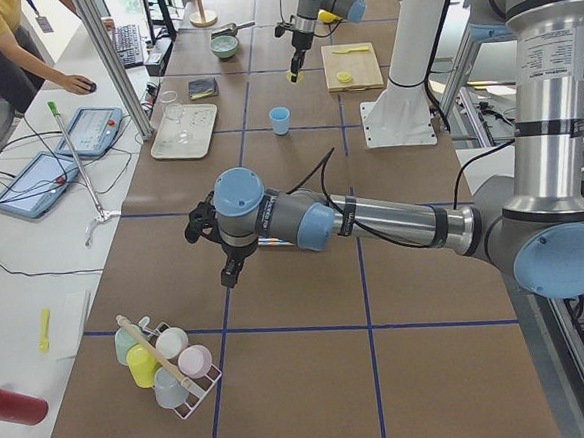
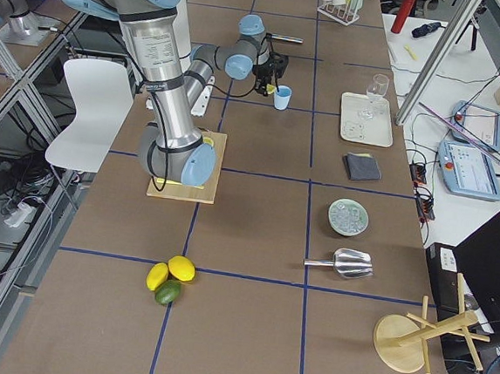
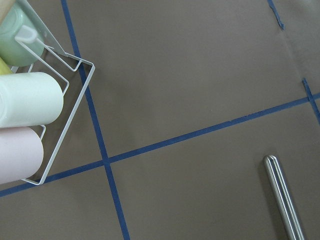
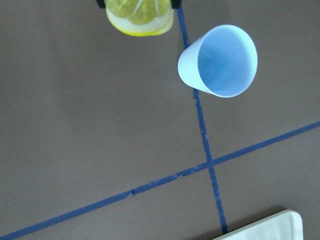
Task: Squeeze lemon into cup
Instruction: 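Carry the lemon slice with the right gripper over the light-blue cup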
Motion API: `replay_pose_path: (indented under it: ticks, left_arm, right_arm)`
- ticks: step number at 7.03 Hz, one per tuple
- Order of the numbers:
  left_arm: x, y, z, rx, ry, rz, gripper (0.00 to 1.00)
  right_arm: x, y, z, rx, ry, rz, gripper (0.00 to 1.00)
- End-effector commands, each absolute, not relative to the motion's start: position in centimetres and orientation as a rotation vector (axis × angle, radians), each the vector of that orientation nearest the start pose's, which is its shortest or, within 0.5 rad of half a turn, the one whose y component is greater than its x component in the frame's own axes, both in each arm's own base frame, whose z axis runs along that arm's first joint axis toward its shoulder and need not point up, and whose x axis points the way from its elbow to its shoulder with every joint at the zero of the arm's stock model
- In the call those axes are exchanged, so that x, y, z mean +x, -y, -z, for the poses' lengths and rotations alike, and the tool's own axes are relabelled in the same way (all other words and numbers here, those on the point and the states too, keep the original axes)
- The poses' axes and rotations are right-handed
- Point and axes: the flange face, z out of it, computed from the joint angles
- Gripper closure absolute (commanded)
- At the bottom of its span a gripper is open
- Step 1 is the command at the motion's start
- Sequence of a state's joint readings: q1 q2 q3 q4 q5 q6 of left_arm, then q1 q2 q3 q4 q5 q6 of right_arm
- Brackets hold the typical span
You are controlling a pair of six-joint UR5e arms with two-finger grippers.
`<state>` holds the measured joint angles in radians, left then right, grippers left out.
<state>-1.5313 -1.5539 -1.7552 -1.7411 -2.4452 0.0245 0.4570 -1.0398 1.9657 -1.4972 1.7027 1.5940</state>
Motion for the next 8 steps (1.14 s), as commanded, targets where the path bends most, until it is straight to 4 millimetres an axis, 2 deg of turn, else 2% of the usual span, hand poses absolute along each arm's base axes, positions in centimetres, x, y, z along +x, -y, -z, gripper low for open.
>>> replay_pose_path:
  ticks: [1, 2, 3, 5, 8]
  left_arm:
    - [-3.9, 49.6, -54.8, 0.313, -0.868, -0.206, 0.00]
    - [-3.9, 49.6, -54.8, 0.313, -0.868, -0.206, 0.00]
    - [-3.8, 49.6, -54.8, 0.313, -0.869, -0.207, 0.00]
    - [-3.8, 49.7, -54.9, 0.311, -0.869, -0.207, 0.00]
    - [-3.8, 49.6, -54.8, 0.312, -0.869, -0.206, 0.00]
  right_arm:
    - [-51.8, 39.8, -16.0, 0.091, 0.991, -0.406, 0.51]
    - [-54.0, 40.9, -14.7, 0.085, 0.981, -0.421, 0.50]
    - [-55.3, 41.6, -14.6, 0.084, 0.967, -0.423, 0.50]
    - [-57.4, 42.7, -15.9, 0.084, 0.978, -0.433, 0.50]
    - [-57.7, 42.8, -16.5, 0.077, 0.979, -0.431, 0.44]
